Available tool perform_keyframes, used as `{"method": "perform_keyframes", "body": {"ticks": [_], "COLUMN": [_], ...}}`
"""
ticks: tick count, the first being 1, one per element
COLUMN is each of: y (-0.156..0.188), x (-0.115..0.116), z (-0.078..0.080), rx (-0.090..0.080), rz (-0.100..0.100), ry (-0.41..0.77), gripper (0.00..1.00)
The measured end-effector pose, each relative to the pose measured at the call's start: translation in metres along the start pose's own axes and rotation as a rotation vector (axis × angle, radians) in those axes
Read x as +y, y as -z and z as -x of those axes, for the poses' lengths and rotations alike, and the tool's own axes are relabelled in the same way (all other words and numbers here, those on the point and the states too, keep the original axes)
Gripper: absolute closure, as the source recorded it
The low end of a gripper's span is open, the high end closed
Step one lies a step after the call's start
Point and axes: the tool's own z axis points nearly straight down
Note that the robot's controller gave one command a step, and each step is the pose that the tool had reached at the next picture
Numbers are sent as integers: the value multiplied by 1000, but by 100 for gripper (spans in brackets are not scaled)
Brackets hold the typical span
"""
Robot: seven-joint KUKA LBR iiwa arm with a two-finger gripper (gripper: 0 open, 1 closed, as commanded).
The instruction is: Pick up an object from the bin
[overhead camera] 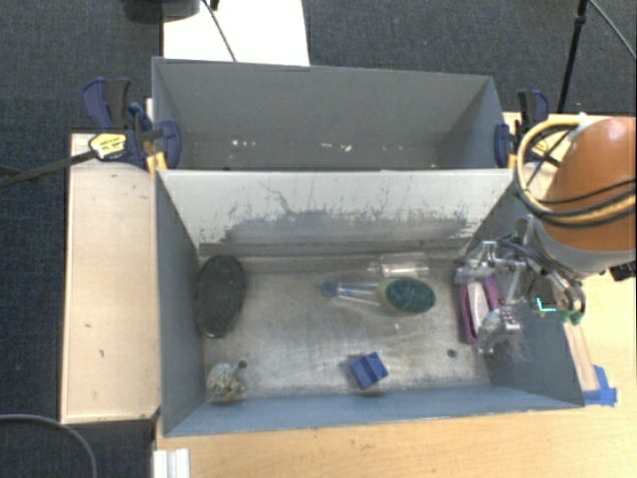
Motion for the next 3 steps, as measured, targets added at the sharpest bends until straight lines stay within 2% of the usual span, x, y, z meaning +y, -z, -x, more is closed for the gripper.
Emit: {"method": "perform_keyframes", "body": {"ticks": [1, 2, 3], "y": [-122, -122, 7], "x": [55, 58, 62], "z": [53, 56, 60], "rx": [-39, -48, -15], "rz": [-9, -6, -3], "ry": [183, 191, 283], "gripper": [0, 100, 100]}}
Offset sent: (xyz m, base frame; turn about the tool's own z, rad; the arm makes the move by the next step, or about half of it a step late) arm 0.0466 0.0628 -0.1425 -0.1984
